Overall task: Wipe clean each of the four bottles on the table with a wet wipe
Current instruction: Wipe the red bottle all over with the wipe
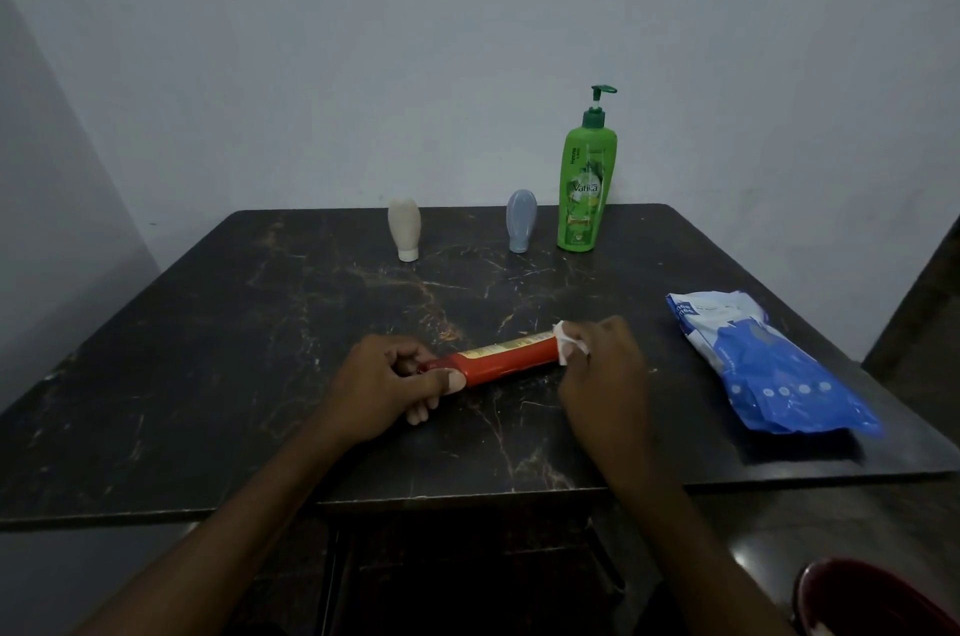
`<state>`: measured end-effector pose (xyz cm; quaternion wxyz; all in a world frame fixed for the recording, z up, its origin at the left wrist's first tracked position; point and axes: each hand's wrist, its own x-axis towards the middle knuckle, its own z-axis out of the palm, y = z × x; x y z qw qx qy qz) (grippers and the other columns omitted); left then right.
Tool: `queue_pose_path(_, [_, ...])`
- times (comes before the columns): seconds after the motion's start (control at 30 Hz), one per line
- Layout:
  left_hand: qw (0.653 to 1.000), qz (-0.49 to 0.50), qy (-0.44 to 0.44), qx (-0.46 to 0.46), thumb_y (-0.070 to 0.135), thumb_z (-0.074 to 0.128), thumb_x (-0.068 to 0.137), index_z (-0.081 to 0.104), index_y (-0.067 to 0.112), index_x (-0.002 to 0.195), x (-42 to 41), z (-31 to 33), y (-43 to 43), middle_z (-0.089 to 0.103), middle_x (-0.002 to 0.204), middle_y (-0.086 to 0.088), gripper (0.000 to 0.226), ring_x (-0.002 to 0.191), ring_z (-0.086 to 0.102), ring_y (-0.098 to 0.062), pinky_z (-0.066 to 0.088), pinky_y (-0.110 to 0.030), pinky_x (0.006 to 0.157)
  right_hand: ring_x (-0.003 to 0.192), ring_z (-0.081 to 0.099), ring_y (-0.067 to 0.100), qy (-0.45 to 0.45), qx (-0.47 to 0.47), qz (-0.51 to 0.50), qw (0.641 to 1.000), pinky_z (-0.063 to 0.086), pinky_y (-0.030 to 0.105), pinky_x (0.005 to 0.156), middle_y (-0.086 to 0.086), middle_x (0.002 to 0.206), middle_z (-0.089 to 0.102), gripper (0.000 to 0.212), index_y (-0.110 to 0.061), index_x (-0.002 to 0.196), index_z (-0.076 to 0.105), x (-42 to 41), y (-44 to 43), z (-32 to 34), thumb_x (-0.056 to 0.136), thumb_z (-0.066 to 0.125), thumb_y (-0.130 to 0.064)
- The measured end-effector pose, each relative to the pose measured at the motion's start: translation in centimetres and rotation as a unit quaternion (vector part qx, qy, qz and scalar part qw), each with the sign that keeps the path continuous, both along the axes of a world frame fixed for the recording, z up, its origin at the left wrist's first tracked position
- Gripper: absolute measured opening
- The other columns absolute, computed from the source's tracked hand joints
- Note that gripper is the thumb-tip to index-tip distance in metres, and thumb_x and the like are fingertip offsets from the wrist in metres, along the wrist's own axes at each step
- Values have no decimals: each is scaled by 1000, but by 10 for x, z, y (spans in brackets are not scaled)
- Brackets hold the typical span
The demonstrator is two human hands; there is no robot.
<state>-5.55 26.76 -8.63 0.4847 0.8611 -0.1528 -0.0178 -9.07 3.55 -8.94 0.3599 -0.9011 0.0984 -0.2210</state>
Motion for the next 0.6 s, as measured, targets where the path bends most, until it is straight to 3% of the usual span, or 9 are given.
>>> queue_pose_path(0.13, [1000,7,-9,4,30,79,84,73,13,82,-1,0,-1,73,67,-8,18,52,66,-20,54,-26,53,105,53,6,-47,-12,73,996,51,25,92,-7,124,47,40,-19,127,59,-23,41,4,90,60,-4])
queue_pose_path(0.3, [1000,-4,-11,9,28,79,84,74,14,86,0,-1,0,73,70,-7,16,55,67,-21,54,-27,54,97,58,9,-90,-61,149,983,53,26,86,-7,115,52,37,-15,122,65,-30,56,0,88,60,0])
queue_pose_path(0.4, [1000,-9,-2,6,34,84,76,73,17,97,1,-2,2,76,77,-6,29,60,70,-23,57,-28,58,104,57,10,-44,-63,103,992,53,29,90,-6,120,51,38,-18,122,63,-20,34,1,88,61,-2])
queue_pose_path(0.47, [1000,-15,-1,13,47,84,68,72,21,103,0,-2,3,77,82,-3,45,64,71,-23,59,-29,61,102,57,10,-13,-64,57,996,52,26,85,-4,118,54,32,-20,117,64,-11,11,0,89,62,-5])
queue_pose_path(0.6, [999,-25,-7,30,59,83,61,70,30,107,2,-4,6,76,97,8,57,80,73,-15,62,-33,73,101,54,8,44,-30,-7,999,37,19,77,1,122,56,33,-21,124,62,5,-25,-5,92,60,-11])
